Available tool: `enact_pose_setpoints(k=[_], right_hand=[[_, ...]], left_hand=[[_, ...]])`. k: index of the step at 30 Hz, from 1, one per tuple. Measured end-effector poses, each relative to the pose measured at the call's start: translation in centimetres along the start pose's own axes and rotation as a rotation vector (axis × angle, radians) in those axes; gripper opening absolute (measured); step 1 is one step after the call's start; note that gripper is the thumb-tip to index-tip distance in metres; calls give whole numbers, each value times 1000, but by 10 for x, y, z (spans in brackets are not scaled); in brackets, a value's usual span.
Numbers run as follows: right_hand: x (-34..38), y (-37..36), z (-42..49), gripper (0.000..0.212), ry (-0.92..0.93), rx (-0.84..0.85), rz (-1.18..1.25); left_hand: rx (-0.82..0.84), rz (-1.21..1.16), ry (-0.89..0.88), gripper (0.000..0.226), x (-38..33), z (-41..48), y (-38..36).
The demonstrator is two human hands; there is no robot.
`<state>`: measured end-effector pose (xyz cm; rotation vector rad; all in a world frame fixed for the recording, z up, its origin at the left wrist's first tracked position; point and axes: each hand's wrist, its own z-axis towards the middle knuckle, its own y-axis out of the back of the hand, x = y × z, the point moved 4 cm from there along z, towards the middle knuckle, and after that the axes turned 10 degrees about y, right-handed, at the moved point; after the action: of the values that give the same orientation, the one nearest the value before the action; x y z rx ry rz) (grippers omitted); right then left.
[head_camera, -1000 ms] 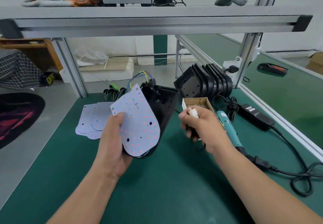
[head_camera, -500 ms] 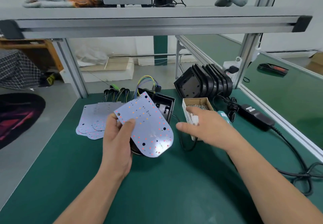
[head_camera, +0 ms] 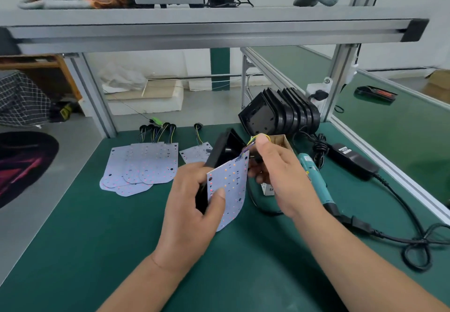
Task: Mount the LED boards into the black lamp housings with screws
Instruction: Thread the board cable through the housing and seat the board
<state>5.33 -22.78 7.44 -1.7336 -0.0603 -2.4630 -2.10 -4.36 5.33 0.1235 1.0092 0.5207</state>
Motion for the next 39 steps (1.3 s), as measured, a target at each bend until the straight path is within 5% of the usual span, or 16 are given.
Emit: enact_pose_setpoints(k=[7, 15, 22, 25, 30, 39], right_hand=[[-3, 6, 2, 13, -41, -53, 121], [-7, 7, 0, 12, -52, -91, 174], [1, 2, 4, 36, -172, -35, 516], [5, 1, 2, 63, -149, -56, 460], [15, 12, 2, 20, -36, -123, 246], [35, 13, 7, 16, 170, -116, 87]], left_hand=[[66, 135, -76, 36, 5, -1, -6], [158, -21, -64, 48, 3, 3, -1], [43, -146, 321, 19, 23, 8, 5], [-13, -103, 279, 24, 17, 7, 5], [-114, -43, 205, 44, 5, 3, 4], [-97, -163, 114, 50, -10, -3, -4]])
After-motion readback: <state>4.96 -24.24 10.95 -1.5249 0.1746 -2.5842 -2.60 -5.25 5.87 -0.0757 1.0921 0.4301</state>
